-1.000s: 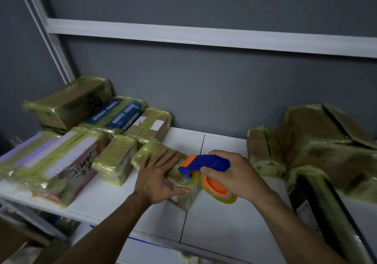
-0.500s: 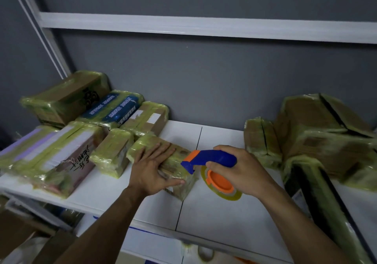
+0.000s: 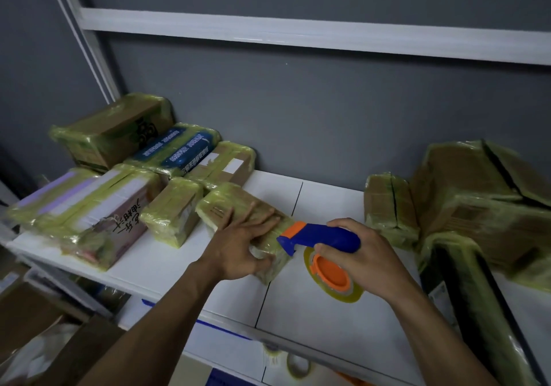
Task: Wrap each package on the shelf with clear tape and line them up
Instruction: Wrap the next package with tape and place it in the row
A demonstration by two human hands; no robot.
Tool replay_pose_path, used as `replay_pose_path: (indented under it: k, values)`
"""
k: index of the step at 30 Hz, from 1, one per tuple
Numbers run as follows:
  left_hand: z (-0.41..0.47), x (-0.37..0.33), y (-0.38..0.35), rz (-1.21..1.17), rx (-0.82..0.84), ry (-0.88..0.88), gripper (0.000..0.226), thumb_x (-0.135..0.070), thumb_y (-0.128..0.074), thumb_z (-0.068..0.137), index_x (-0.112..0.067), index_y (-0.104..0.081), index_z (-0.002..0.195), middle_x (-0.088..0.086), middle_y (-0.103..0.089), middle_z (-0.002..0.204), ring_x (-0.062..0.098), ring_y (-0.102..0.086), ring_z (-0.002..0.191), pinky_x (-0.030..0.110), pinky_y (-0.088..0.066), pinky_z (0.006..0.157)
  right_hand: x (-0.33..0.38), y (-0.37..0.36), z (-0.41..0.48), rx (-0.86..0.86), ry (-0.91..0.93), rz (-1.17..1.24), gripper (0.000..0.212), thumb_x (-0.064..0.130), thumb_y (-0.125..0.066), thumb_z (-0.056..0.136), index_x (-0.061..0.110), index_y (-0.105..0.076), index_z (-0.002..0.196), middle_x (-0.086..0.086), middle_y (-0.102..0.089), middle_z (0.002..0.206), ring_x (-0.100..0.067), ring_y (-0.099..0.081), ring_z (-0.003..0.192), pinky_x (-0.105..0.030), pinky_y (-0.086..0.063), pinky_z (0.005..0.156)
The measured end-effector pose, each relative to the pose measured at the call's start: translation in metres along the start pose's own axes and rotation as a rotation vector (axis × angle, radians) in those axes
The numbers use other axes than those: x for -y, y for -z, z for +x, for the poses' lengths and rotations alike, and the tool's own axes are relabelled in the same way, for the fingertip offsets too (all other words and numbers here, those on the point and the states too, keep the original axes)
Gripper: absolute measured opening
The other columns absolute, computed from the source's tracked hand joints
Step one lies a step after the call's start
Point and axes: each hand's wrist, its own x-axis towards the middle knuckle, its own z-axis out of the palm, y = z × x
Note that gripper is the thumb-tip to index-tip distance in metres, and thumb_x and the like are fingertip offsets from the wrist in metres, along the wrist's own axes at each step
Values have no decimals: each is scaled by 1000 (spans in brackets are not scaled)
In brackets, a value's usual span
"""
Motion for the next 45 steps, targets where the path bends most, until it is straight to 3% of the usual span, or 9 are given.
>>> replay_pose_path:
  k: [3,6,9,16,24,27,36,41,45]
  values:
    - [-3,-4,-7,33,-11,27,85,-66,-49,77,-56,-15,155,-36,-5,161,3,11,153,52,16,120,1,1,3,51,-28,5,49,53,-87,71,45,-60,111,29,-67,99,5,-66,92,-19,-58,63]
    - [-5,-2,-10,9,-44,51,84,-73,-58,82,-55,-21,154,-37,-7,161,2,6,154,54,11,121,3,0,8,187,-109,-58,54,54,-80,69,51,-51,114,14,-73,88,-7,-71,80,-31,-59,67]
    - [2,-4,-6,-41,-29,86,81,-73,-64,80,-57,-28,151,-42,-11,155,2,0,154,57,7,121,8,-2,12,312,-133,-92,60,53,-71,70,59,-46,124,17,-73,90,-3,-70,78,-23,-57,65]
    - [2,-5,-9,-64,-23,93,77,-70,-61,84,-56,-27,152,-36,-14,160,4,3,154,56,11,120,7,-11,15,252,-8,-112,25,57,-70,85,52,-64,109,25,-71,97,2,-68,88,-24,-57,75]
    - [14,5,0,-108,27,106,85,-79,-61,70,-59,-34,147,-38,-23,157,0,-2,153,46,7,120,4,10,5,328,39,-79,31,50,-65,90,37,-66,119,4,-72,89,-18,-68,81,-50,-56,78]
    - [12,12,-3,-100,28,78,87,-82,-66,70,-62,-31,147,-41,-21,156,-5,2,152,39,9,117,-5,9,0,366,12,-68,33,51,-65,92,40,-63,123,3,-71,89,-19,-69,82,-49,-56,79]
    - [21,19,2,-104,115,34,92,-93,-59,63,-68,-27,145,-47,-12,154,-5,6,152,45,10,119,-30,-7,-1,365,-40,-83,42,58,-64,87,47,-57,127,2,-70,83,-17,-66,69,-35,-52,65]
    - [21,9,1,-148,14,104,80,-100,-42,65,-68,-36,139,-48,-21,150,-6,-2,151,44,7,121,-31,-32,4,341,-47,-58,42,61,-63,85,49,-57,125,10,-73,94,-9,-70,80,-43,-57,79]
    - [27,-2,-11,-95,-146,177,83,-95,-47,66,-59,-45,140,-50,-28,142,-7,-14,144,40,-1,120,-37,-40,8,307,-19,-32,41,58,-65,86,50,-58,125,12,-75,95,-8,-72,79,-44,-60,78]
